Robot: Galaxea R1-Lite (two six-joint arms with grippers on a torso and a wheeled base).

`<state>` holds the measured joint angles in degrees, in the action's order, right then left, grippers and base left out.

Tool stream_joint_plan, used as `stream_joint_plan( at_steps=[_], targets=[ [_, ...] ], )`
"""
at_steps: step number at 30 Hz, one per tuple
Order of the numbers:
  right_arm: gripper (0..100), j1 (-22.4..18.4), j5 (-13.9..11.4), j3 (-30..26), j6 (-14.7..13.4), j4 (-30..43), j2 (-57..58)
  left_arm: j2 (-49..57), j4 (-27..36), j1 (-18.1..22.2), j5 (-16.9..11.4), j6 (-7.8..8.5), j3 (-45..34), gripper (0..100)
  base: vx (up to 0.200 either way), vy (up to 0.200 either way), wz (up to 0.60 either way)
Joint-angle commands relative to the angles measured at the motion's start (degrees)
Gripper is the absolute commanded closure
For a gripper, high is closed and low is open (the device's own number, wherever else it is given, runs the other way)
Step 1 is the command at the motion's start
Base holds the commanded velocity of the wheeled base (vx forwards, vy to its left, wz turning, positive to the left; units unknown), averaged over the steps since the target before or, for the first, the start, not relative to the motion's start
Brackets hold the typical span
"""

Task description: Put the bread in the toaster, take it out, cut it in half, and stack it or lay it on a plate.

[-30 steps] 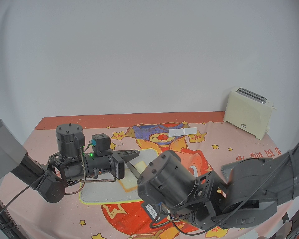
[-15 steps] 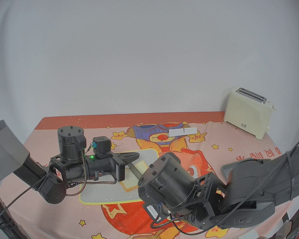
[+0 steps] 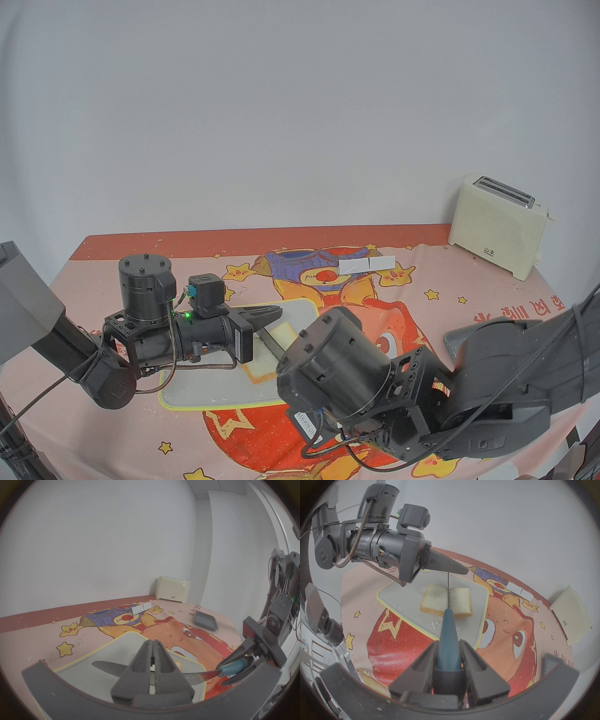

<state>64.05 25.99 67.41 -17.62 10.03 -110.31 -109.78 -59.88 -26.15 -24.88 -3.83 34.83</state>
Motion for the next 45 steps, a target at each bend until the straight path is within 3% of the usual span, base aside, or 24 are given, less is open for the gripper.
stream_joint_plan(
  at_steps=[1,9,45],
  targets=[
    [100,0.02,-0.06,0.00,-0.05,-0.01,-0.17,-2.20,-2.87,0.05,0.01,-0.22,-0.29,100,0.000,0.000,0.00],
    [100,-0.06,0.03,0.17,-0.05,-0.01,0.01,-2.28,-4.10,0.05,-0.17,-3.38,-0.38,100,0.000,0.000,0.00],
    [100,-0.59,0.03,1.05,0.13,-0.01,0.80,-3.16,-4.19,0.75,-0.17,-3.38,-0.81,100,0.000,0.000,0.00]
  ],
)
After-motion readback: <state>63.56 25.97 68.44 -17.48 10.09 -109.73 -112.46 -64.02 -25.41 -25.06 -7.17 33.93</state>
